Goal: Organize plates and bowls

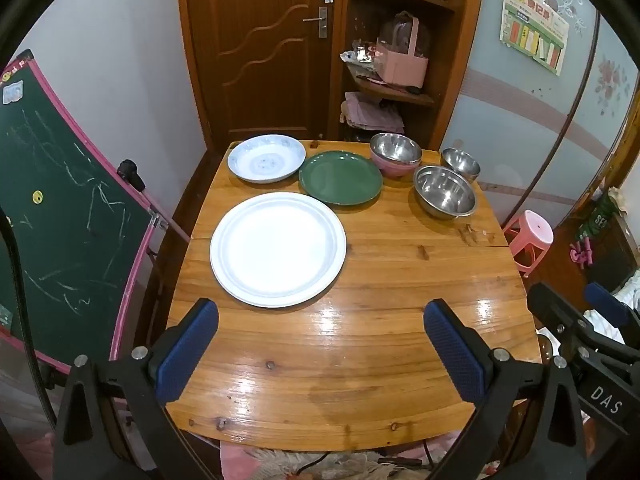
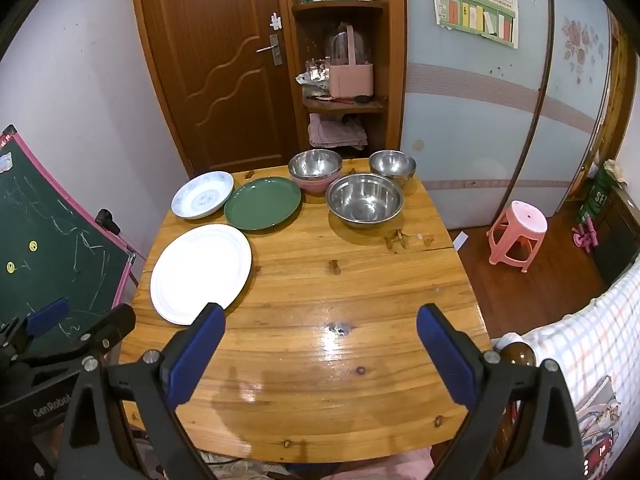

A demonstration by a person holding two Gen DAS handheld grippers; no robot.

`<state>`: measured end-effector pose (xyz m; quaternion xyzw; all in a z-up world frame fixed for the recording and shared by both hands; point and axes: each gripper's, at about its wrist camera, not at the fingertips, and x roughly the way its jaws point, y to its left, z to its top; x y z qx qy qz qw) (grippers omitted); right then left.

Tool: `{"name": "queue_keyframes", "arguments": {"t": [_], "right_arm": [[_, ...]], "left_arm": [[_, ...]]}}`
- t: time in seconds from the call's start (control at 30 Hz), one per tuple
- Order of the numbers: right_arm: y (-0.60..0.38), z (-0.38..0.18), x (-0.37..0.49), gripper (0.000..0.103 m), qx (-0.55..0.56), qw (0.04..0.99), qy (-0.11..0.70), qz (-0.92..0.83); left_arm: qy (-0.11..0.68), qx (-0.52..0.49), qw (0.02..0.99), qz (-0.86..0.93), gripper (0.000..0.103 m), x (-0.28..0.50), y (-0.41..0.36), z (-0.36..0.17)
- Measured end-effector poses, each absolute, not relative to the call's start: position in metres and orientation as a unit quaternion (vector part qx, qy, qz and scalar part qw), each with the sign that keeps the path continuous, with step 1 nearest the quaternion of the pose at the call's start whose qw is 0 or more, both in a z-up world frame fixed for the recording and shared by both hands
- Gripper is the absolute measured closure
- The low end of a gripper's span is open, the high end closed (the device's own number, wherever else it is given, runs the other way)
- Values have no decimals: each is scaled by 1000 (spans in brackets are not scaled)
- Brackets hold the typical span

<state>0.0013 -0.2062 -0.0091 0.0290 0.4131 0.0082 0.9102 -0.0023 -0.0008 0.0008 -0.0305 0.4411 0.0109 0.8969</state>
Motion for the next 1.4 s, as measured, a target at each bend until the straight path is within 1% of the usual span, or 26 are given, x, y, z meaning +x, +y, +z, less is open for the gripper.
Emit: {"name": "queue_keyframes", "arguments": {"t": [0.6,0.97,1.4], "right_arm": [[-209,-12,1,6,33,909,416,10],[-214,-10,5,6,17,911,412,-7],[-217,-8,3,6,11,913,408,-20]], "left_arm": [[458,-43,888,-13,1,3,-5,-10],[435,-32,900,-6,1,3,-2,-3],[423,-48,905,-20,1,-3,-1,7]]}}
